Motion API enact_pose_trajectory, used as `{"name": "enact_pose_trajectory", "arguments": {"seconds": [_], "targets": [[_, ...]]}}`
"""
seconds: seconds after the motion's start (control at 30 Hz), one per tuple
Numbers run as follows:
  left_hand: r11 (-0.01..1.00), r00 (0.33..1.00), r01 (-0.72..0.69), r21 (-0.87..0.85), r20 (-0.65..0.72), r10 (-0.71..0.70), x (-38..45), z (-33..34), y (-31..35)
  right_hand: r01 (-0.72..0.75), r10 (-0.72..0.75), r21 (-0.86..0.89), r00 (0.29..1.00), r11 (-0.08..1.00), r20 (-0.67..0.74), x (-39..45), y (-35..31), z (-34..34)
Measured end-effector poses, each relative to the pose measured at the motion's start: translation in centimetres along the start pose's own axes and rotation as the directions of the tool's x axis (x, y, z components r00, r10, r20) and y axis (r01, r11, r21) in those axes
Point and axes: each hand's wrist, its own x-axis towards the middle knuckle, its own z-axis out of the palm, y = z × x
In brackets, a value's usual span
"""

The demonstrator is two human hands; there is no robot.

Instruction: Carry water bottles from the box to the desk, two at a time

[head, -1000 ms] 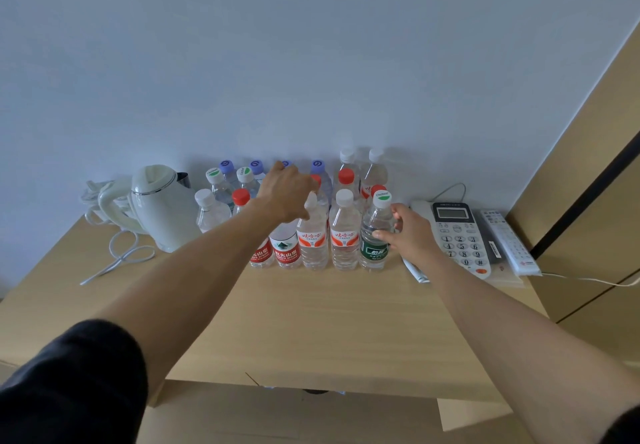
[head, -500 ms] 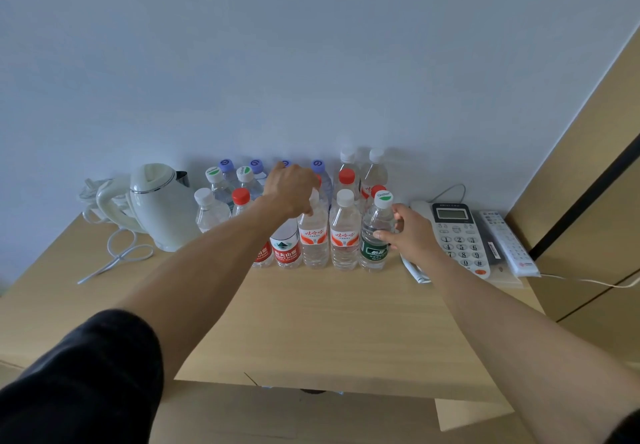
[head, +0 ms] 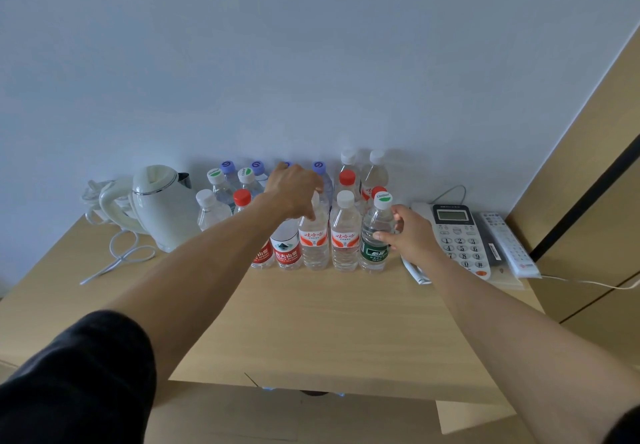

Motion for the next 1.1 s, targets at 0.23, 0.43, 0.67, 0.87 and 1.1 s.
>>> {"name": "enact_pose_trajectory", "arguments": {"seconds": [0.23, 0.43, 0.67, 0.87, 1.1], "targets": [[0.99, 0.996, -0.053, -0.133, -0.084, 0.042, 0.8, -0.6, 3.5, 0.019, -0.02, -0.055, 1.0, 0.998, -0.009, -0.1, -0.6, -0.4], [0.941, 0.998, 0.051, -0.336, -0.026, -0.063, 1.2, 0.1, 4.9, 0.06, -0.059, -0.089, 0.998, 0.994, 0.014, 0.2, -1.2, -0.8], [0.9, 0.996, 0.062, -0.432, -0.035, -0.085, 1.2, 0.1, 5.9, 0.05, -0.053, -0.113, 0.998, 0.992, -0.025, 0.3, -1.4, -1.0], [0.893, 0.995, 0.087, -0.441, -0.013, -0.103, 1.3, 0.1, 5.4, 0.04, -0.04, -0.124, 0.999, 0.992, 0.001, 0.3, -1.4, -1.1], [0.886, 0.996, 0.084, -0.455, 0.003, -0.093, 1.2, -0.1, 5.4, 0.014, -0.013, -0.107, 1.0, 0.994, 0.012, 0.0, -1.9, -1.3]]}}
